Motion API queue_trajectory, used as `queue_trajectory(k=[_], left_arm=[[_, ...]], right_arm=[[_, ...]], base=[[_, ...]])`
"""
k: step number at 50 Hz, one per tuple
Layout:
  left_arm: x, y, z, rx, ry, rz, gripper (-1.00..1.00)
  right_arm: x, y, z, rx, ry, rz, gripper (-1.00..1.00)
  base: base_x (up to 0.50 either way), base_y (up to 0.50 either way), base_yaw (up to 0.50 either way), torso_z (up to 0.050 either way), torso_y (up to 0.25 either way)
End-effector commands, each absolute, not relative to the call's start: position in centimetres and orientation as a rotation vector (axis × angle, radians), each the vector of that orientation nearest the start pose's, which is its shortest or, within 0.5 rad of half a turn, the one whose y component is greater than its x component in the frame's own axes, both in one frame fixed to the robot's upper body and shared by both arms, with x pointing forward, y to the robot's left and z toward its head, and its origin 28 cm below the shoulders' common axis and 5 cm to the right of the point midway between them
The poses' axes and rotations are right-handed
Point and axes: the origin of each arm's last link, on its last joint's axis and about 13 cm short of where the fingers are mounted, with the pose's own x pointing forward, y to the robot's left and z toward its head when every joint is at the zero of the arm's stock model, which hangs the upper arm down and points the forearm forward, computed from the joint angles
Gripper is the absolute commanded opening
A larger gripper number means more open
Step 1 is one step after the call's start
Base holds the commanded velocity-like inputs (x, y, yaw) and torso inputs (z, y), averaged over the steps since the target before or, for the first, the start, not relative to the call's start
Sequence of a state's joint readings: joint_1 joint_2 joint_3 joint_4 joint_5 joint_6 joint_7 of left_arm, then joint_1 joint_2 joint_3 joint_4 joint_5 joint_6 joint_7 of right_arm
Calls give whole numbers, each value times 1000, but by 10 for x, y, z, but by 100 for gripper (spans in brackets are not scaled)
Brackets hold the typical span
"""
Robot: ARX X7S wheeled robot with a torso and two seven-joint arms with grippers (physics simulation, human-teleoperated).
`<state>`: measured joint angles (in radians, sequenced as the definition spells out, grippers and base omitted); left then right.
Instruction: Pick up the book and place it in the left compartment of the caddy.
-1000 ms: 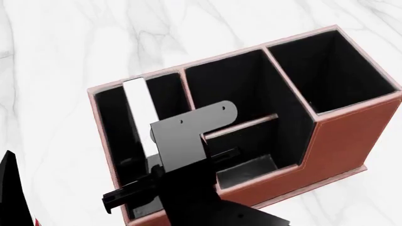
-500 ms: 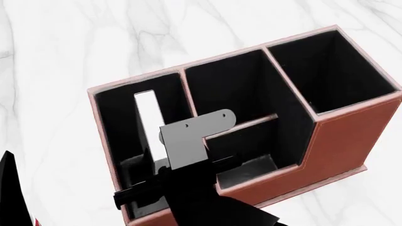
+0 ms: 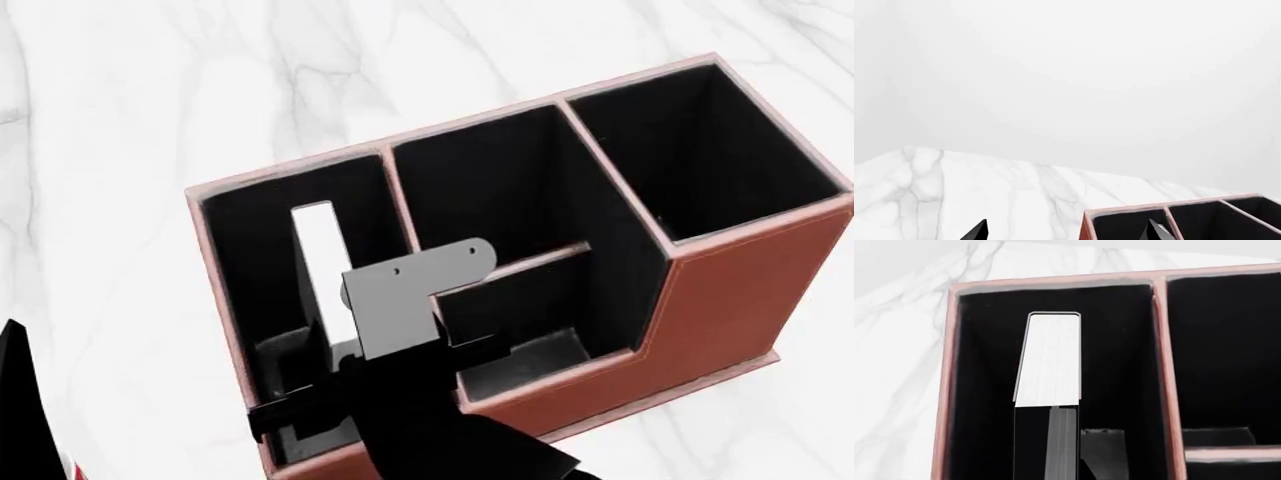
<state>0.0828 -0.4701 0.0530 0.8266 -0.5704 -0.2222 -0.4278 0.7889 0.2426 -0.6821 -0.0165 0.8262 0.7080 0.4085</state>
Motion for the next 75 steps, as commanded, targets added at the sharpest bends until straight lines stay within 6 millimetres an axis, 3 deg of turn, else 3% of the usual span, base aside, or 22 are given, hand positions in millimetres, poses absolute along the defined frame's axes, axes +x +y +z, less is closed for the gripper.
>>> queue_trajectory(k=[1, 40, 75], left_arm=[[161, 231, 154, -163, -365, -31, 100], [161, 231, 154, -162, -363, -32, 100], [161, 232, 154, -163, -364, -24, 100]], right_arm=[[305, -20, 144, -60, 215, 416, -100], [311, -22, 120, -70, 239, 412, -100], [320, -20, 111, -70, 258, 409, -100]], base=[[0, 0, 0, 0, 11], [0, 0, 0, 0, 1], [0, 0, 0, 0, 1]])
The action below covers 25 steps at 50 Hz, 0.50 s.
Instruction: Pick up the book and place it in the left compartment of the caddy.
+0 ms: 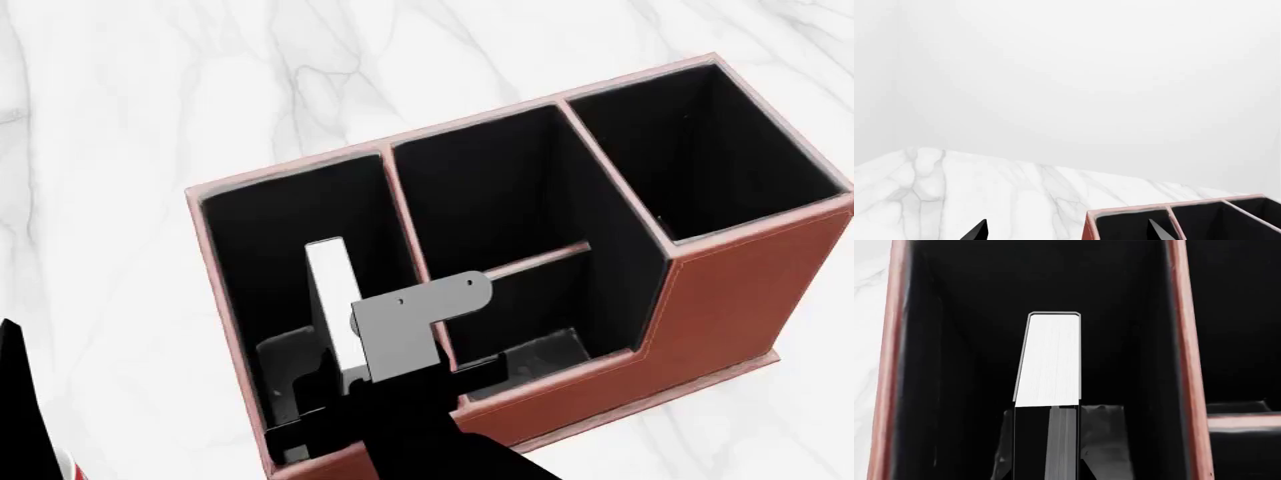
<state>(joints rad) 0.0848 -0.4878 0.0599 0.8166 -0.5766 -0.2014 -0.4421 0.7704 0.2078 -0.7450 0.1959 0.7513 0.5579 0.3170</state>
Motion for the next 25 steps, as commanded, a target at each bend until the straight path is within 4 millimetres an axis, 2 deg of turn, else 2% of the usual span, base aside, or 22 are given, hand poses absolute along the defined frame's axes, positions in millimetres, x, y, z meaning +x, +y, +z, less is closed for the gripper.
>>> queue_trajectory(k=[1, 20, 21, 25], left_arm=[[161, 232, 154, -163, -364, -24, 100], [161, 233, 154, -163, -363, -22, 100], [161, 233, 155, -163, -363, -23, 100], [162, 233, 154, -164, -362, -23, 100]], right_arm=[[320, -20, 110, -70, 258, 410, -100], [325, -19, 109, -72, 273, 392, -100], [325, -19, 109, -75, 276, 397, 100], [325, -19, 109, -75, 280, 398, 100]], base=[[0, 0, 0, 0, 0], [0, 0, 0, 1, 1], [0, 0, 0, 0, 0], [0, 0, 0, 0, 3]])
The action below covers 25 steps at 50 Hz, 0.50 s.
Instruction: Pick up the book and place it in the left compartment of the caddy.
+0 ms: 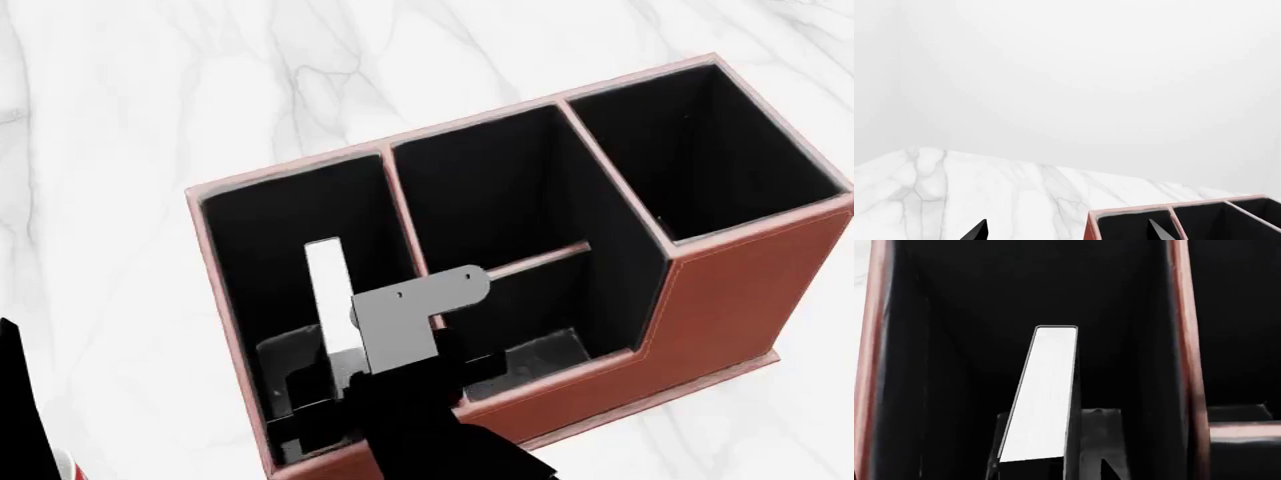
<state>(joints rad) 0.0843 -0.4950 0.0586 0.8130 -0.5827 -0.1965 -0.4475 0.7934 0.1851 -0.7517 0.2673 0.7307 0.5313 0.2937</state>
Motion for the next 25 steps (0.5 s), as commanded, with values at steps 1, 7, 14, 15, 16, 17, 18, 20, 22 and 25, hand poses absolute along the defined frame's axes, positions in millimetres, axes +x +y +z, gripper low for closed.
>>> queue_trajectory(k=[1, 7, 14, 15, 16, 17, 18, 20, 22, 25], left_arm=[[162, 233, 154, -165, -363, -23, 100], [161, 233, 155, -164, -364, -23, 100], [161, 233, 154, -164, -365, -23, 100], [161, 233, 155, -164, -365, -23, 100], [161, 233, 155, -164, -365, -22, 100], [161, 233, 154, -164, -365, -22, 100], [161, 233, 154, -164, -365, -22, 100], [161, 233, 155, -164, -366, -22, 100], [161, 233, 154, -164, -365, -23, 100], [161, 232, 155, -163, -365, -24, 100]], right_arm=[[326, -19, 108, -76, 282, 398, 100], [325, -19, 109, -80, 281, 395, 100], [324, -19, 110, -79, 280, 392, 100], [324, -19, 110, -79, 280, 392, 100], [324, -19, 111, -80, 279, 392, 100], [324, -19, 111, -79, 278, 392, 100], [324, -19, 111, -78, 278, 391, 100], [323, -20, 111, -80, 276, 391, 100], [322, -20, 111, -79, 273, 390, 100], [320, -20, 113, -79, 267, 389, 100]], base=[[0, 0, 0, 0, 0], [0, 0, 0, 0, 0], [0, 0, 0, 0, 0], [0, 0, 0, 0, 0], [0, 0, 0, 0, 0], [0, 0, 0, 0, 0], [0, 0, 0, 0, 0], [0, 0, 0, 0, 0], [0, 0, 0, 0, 0], [0, 0, 0, 0, 0]])
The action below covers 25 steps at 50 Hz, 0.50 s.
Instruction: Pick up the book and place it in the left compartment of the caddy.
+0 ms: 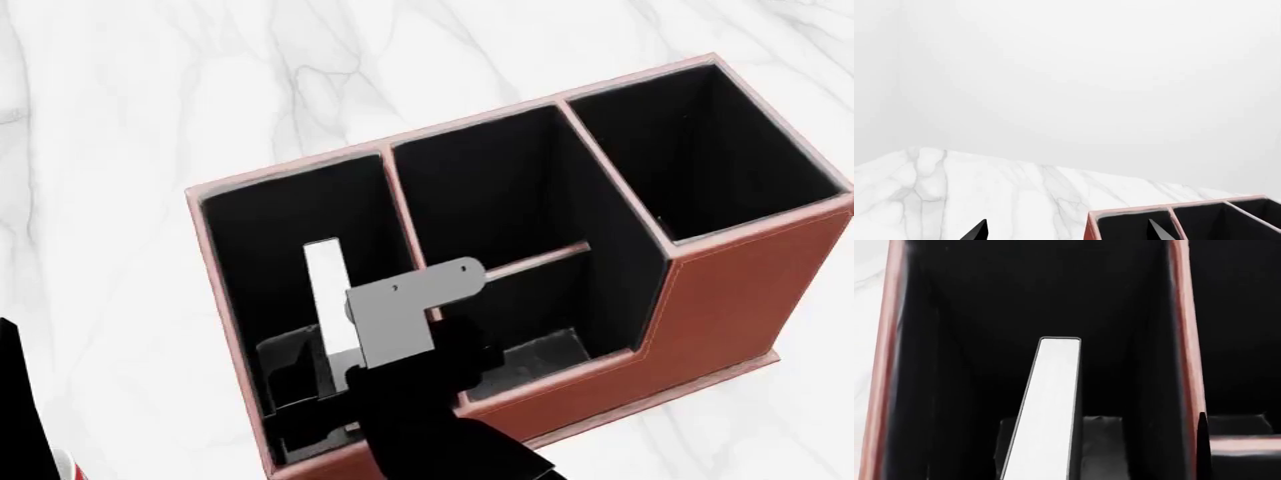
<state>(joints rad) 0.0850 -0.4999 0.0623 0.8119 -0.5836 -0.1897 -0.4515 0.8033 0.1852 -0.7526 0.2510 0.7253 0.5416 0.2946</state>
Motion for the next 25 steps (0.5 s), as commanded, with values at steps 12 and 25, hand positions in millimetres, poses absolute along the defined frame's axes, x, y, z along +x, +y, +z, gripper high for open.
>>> queue_trajectory(k=[12, 25], left_arm=[[160, 232, 155, -162, -366, -26, 100], [161, 232, 154, -161, -367, -28, 100]], right_arm=[[311, -22, 127, -72, 219, 381, 100], [299, -26, 150, -67, 149, 374, 100]], base=[[0, 0, 0, 0, 0], [0, 0, 0, 0, 0]])
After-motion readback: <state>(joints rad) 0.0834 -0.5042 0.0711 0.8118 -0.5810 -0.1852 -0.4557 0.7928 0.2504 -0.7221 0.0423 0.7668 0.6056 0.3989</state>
